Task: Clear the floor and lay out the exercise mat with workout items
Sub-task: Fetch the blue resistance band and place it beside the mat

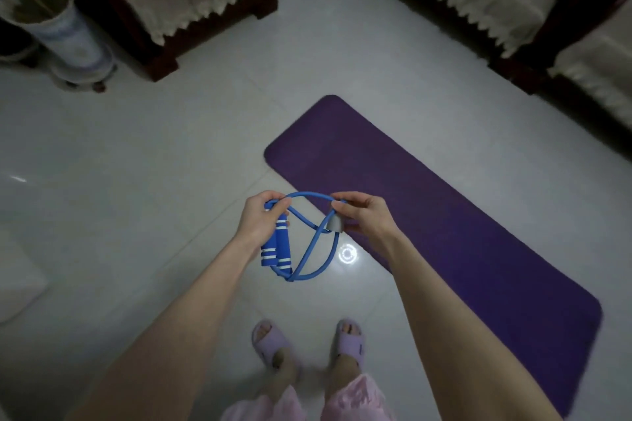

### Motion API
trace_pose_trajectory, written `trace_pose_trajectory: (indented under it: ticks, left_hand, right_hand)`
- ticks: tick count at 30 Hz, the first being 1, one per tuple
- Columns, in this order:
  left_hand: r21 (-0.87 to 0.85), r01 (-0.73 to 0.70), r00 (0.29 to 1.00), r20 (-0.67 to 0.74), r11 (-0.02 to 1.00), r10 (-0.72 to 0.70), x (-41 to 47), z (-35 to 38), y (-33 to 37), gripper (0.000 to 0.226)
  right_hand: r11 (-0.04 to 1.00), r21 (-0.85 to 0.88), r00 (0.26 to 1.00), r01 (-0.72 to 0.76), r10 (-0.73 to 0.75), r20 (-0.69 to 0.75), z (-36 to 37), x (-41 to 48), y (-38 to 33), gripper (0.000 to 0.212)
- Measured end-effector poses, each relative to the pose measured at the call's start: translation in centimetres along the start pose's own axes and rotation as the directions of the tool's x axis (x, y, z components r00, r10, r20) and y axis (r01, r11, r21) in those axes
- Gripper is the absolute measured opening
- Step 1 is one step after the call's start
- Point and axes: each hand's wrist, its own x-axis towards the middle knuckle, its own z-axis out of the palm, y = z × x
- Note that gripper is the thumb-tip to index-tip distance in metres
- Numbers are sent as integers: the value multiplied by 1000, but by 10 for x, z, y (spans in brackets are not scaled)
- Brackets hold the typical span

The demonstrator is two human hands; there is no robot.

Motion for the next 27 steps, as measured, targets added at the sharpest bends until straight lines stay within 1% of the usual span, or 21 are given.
trace_pose_trajectory:
  ticks: [3,7,9,12,16,20,22,27]
  left_hand:
    - [40,-13,997,74,999,11,-10,60,2,7]
    - [86,-22,990,141,996,10,-29,140,-2,9]
    - [121,-27,985,175,992,5,-44,189,-5,8]
    - [159,-31,978,210,987,-3,-64,251,-8,6]
    - [152,-6,977,212,988,-27,-86,324,-11,6]
    - [139,9,982,186,990,-35,-93,365,-14,7]
    - [124,24,986,161,992,-44,-91,373,-16,6]
    - [86,68,995,63,994,-74,-70,368,-25,5]
  right_hand:
    - [999,50,997,5,-1,-77,-59,-22,17,19]
    - [994,113,992,13,2,-129,-135,-49,42,14]
    - [991,135,989,20,1,-149,-186,-65,58,14]
    - [989,146,985,28,-2,-172,-250,-84,78,15]
    - [987,161,983,21,8,-182,-320,-104,96,18]
    - [988,155,986,7,19,-167,-361,-103,101,21]
    - [990,144,988,-11,33,-150,-370,-95,103,22]
    - [996,74,996,-54,59,-66,-363,-56,98,21]
